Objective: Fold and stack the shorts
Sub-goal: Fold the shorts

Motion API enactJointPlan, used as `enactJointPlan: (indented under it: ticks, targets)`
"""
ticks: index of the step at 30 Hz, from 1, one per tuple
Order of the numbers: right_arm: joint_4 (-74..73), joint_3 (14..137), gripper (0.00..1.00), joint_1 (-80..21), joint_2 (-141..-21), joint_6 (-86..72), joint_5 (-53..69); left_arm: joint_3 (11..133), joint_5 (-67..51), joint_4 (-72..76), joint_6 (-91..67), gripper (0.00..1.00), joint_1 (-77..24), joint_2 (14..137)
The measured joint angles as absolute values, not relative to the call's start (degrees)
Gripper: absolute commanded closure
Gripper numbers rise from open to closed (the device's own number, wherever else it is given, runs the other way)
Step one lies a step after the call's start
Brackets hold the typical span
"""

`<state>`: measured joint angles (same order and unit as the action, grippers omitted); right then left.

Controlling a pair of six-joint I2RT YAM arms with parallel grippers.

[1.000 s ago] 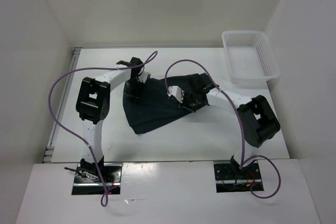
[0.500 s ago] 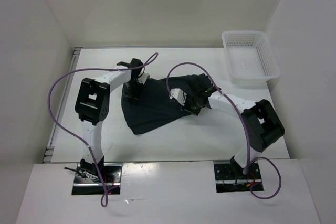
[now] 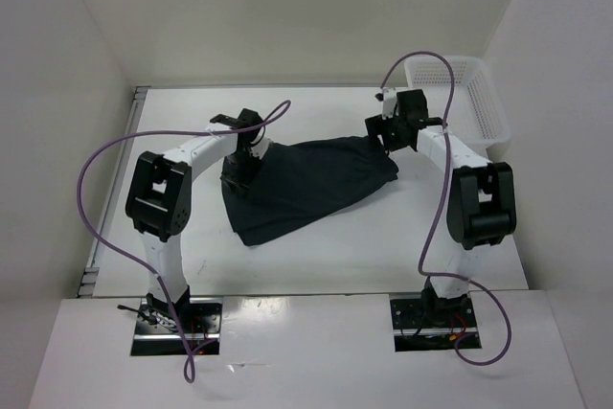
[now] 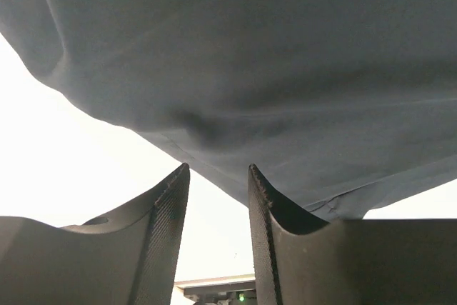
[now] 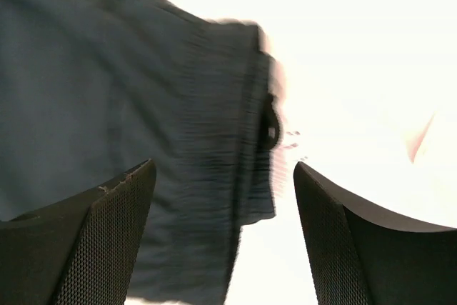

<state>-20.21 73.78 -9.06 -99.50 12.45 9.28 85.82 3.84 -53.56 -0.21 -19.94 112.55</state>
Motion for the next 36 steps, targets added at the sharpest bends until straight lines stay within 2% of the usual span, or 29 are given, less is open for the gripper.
enactJointPlan:
  ticks: [7,14,17,18,20,21,24,25,31,36]
  targets:
    - [-20.88,74.39,0.17,-6.66,-108.07,9.34,7.29,85.43,3.79,-54.00,-0.21,0.54,-21.87,112.55]
    - [-20.53,74.39,0.20,-6.48,-111.83,7.99,7.31,78.74,4.47,-54.19,-0.21,0.54,-22.70,112.62]
    - [-20.23,74.67,0.33,-6.50,-112.79,7.99,7.38,77.95,5.02,-54.26,-0.21,0.54,-22.68,112.62]
    - [-20.23,74.72,0.46,-6.50,-112.90,8.19,7.44,77.95,5.26,-54.06,-0.21,0.54,-22.65,112.62]
    - [-20.27,74.76,0.63,-6.48,-113.06,9.37,7.99,77.87,5.85,-53.52,-0.21,0.54,-22.65,112.62]
    - [-20.27,74.76,0.79,-6.50,-113.08,9.82,8.38,77.76,6.13,-53.23,-0.21,0.54,-22.65,112.64]
    - [-20.27,74.91,0.96,-6.50,-112.97,11.51,9.74,77.38,7.27,-52.36,-0.21,0.54,-22.57,112.81]
    - [-20.27,74.89,0.99,-6.52,-112.95,11.86,10.07,77.36,7.70,-52.21,-0.21,0.54,-22.37,113.01]
    - [-22.28,73.69,1.00,-6.76,-110.96,11.84,11.90,79.15,10.52,-52.45,-0.19,0.54,-20.80,113.99]
    - [-26.35,71.85,1.00,-6.98,-103.90,9.39,13.28,89.06,12.34,-52.73,-0.21,0.54,-20.32,115.57]
